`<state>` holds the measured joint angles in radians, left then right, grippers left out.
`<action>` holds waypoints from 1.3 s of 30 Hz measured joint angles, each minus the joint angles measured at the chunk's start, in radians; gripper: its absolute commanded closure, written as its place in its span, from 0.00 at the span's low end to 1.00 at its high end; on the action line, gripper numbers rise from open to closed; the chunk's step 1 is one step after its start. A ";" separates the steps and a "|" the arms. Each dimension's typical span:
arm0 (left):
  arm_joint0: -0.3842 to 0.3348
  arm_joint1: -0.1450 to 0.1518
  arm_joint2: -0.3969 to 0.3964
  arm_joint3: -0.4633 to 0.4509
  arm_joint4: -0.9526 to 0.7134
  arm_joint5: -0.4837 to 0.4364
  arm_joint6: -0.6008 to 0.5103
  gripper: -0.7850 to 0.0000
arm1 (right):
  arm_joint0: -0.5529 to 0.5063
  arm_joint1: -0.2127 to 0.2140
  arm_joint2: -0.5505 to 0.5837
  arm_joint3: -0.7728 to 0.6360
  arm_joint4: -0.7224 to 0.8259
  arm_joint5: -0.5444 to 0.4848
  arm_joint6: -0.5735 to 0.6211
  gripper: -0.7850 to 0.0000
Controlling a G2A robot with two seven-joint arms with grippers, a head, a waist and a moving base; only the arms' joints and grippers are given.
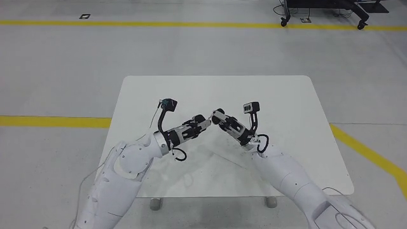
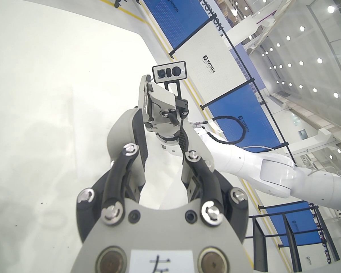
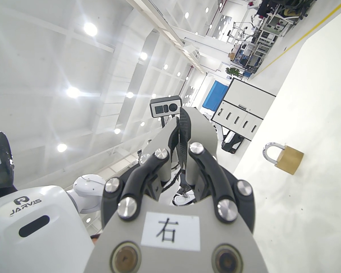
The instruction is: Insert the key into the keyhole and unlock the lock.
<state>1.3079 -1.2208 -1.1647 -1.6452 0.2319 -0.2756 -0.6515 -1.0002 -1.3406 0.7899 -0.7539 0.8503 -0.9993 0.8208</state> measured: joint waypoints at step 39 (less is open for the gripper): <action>-0.018 0.010 0.013 0.010 0.011 0.055 0.026 0.75 | -0.021 0.006 0.037 -0.048 -0.064 0.040 0.040 1.00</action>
<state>1.2897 -1.2108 -1.1516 -1.6349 0.2425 -0.2208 -0.6257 -1.0208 -1.3351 0.8268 -0.8020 0.7867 -0.9590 0.8611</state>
